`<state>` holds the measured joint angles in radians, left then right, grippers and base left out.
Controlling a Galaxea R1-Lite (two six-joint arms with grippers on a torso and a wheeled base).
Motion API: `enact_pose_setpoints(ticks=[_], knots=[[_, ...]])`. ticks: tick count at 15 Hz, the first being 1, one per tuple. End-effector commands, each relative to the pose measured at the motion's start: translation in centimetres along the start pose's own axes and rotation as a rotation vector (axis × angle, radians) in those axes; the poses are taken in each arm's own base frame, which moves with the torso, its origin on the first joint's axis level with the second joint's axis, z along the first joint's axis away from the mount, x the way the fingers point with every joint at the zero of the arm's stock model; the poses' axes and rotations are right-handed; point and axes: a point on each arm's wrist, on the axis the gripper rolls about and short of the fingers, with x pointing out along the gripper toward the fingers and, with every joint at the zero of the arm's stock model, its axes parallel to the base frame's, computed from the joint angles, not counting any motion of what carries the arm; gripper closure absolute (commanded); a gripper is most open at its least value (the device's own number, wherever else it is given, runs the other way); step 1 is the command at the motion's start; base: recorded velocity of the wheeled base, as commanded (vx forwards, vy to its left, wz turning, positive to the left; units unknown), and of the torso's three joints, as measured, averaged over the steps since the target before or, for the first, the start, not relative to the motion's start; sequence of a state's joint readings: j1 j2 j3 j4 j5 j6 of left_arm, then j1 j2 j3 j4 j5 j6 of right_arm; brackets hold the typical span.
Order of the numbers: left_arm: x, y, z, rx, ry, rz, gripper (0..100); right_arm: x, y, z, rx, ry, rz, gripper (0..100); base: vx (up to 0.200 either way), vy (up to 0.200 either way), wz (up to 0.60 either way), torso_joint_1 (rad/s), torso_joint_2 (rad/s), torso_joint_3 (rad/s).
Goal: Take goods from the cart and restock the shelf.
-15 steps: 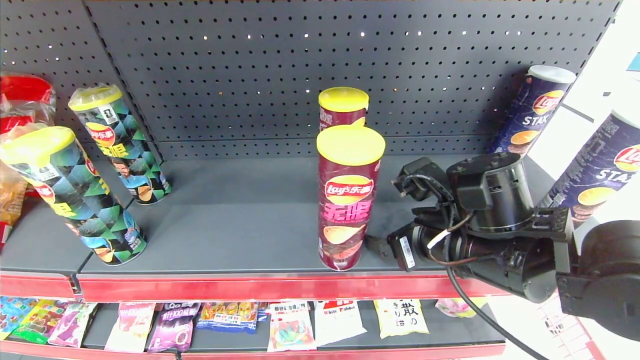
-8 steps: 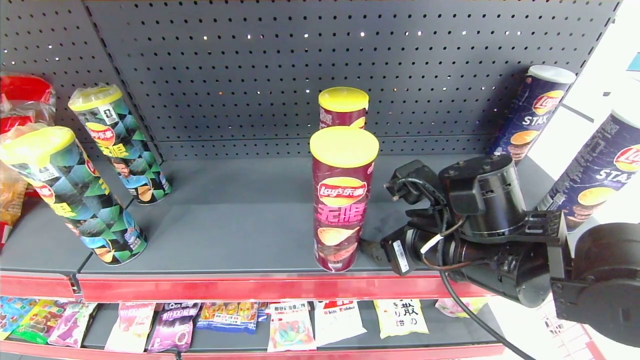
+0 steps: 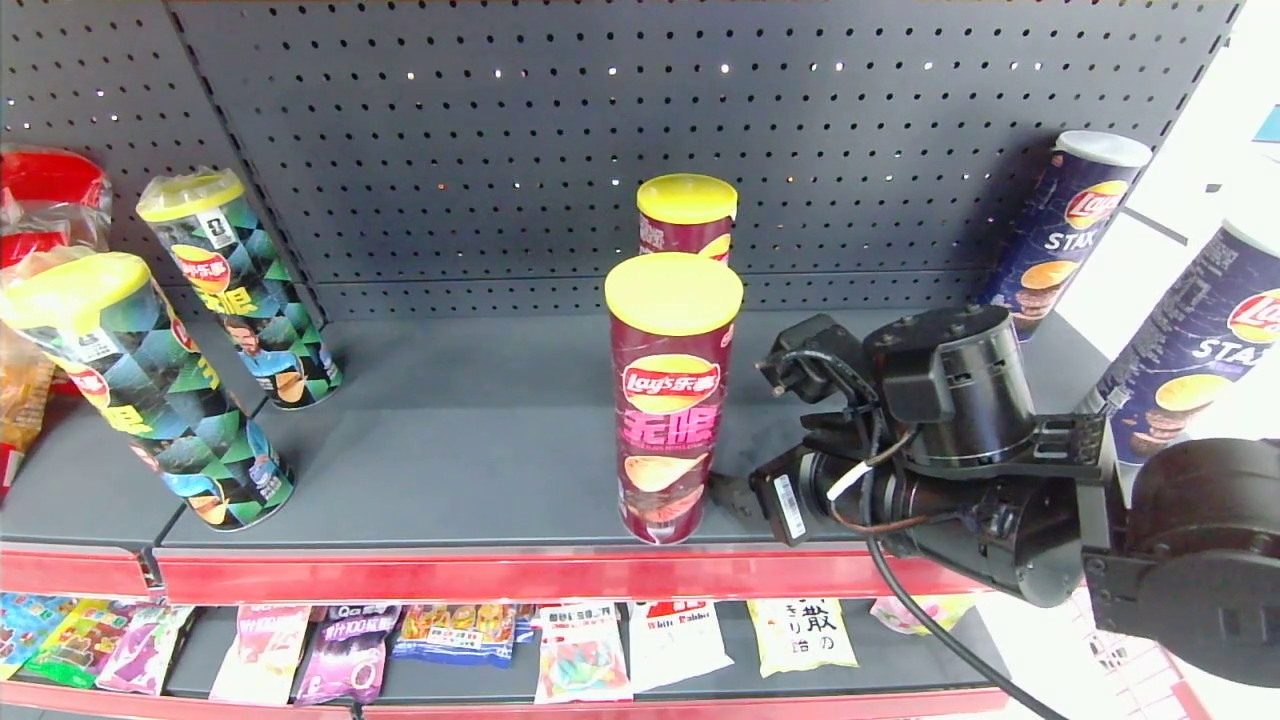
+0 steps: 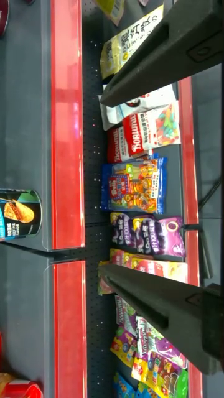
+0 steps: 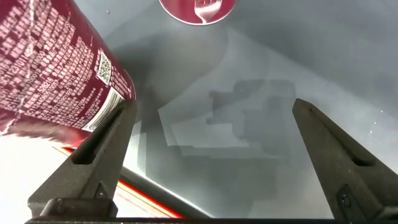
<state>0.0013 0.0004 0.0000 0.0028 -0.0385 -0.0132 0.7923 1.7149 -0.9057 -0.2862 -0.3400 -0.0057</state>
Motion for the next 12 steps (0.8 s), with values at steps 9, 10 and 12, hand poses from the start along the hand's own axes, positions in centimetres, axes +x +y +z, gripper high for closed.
enact_pose_setpoints(ticks=[9, 10, 12], knots=[[0.0, 0.0, 0.0, -0.001, 0.000, 0.000, 0, -3.5, -3.1, -0.2, 0.048, -0.049, -0.057, 0, 0.000, 0.000, 0.00, 0.000, 0.00, 0.000], [0.0, 0.0, 0.0, -0.001, 0.000, 0.000, 0, -4.5, -3.7, -0.5, 0.058, -0.058, -0.069, 0, 0.000, 0.000, 0.00, 0.000, 0.00, 0.000], [0.0, 0.0, 0.0, -0.001, 0.000, 0.000, 0, -7.3, -4.8, -2.0, 0.070, -0.075, -0.077, 0, 0.000, 0.000, 0.00, 0.000, 0.00, 0.000]])
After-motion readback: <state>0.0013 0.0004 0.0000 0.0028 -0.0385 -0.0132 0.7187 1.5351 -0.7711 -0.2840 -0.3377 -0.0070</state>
